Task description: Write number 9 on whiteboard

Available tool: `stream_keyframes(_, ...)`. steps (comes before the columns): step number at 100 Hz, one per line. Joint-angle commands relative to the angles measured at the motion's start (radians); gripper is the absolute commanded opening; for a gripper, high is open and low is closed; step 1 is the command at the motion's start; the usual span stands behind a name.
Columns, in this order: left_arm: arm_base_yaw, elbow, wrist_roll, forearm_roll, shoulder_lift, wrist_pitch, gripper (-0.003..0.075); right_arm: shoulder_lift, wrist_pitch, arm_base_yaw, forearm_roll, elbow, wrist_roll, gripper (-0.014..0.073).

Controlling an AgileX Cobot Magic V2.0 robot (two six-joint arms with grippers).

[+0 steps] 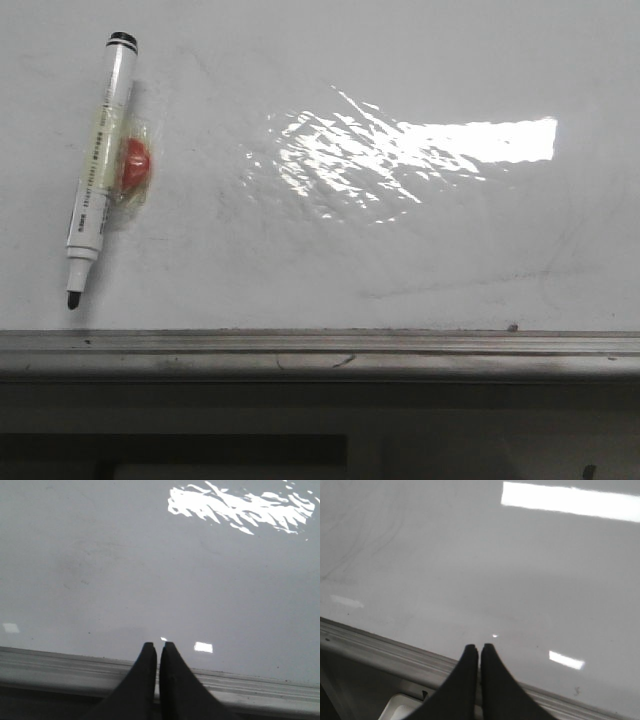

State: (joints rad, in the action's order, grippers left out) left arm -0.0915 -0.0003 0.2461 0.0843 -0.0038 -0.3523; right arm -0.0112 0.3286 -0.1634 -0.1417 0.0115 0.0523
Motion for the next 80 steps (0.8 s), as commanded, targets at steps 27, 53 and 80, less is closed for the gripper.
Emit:
stream_keyframes(27, 0.003, 0.019, 0.010, -0.009, -0.028, 0.030, -0.0020, -0.015, -0.023, 0.005, -0.003, 0.028, 0.001, -0.0041)
stream_keyframes(53, 0.003, 0.019, 0.010, -0.009, -0.028, 0.030, -0.0020, -0.015, -0.022, 0.005, -0.003, 0.028, 0.001, -0.0041)
stream_keyframes(80, 0.003, 0.019, 0.010, 0.001, -0.028, 0.030, -0.0020, -0.015, -0.030, 0.005, -0.008, 0.028, 0.001, -0.0041)
